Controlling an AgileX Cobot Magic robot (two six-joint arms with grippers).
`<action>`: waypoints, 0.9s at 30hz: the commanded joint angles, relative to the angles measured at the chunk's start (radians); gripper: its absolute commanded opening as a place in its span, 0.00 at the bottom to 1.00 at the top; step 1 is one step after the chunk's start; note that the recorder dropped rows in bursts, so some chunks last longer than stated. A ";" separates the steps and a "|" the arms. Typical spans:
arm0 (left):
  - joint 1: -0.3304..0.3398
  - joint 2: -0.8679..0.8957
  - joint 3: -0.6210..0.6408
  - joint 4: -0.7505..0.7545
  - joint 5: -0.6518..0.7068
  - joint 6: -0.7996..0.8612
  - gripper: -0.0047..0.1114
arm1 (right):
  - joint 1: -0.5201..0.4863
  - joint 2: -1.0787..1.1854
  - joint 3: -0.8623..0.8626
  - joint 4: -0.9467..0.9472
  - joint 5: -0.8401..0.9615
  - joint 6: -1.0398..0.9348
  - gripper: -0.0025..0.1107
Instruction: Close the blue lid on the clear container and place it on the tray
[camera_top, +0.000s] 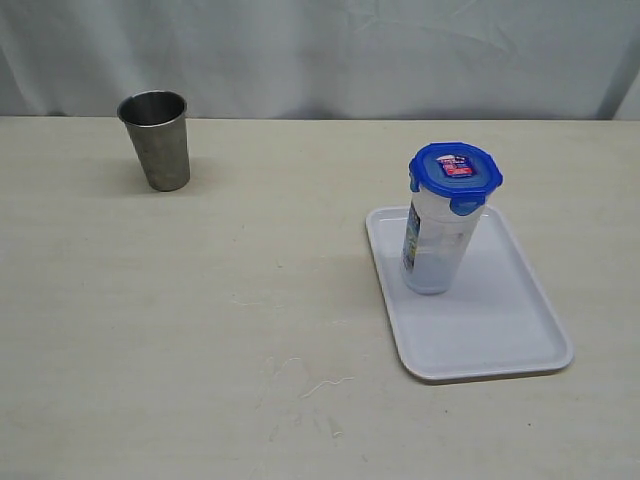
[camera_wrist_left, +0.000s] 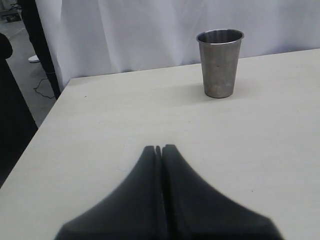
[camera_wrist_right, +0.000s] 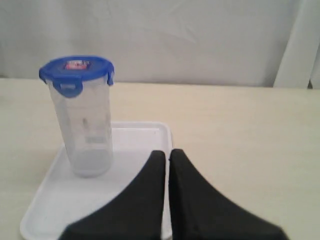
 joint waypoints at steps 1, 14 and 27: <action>0.001 -0.001 0.002 0.000 -0.008 -0.003 0.04 | 0.000 -0.004 0.003 -0.004 0.069 0.024 0.06; 0.001 -0.001 0.002 0.000 -0.008 -0.003 0.04 | 0.000 -0.004 0.003 -0.004 0.079 -0.051 0.06; 0.001 -0.001 0.002 0.000 -0.008 -0.003 0.04 | 0.000 -0.004 0.003 -0.004 0.079 -0.051 0.06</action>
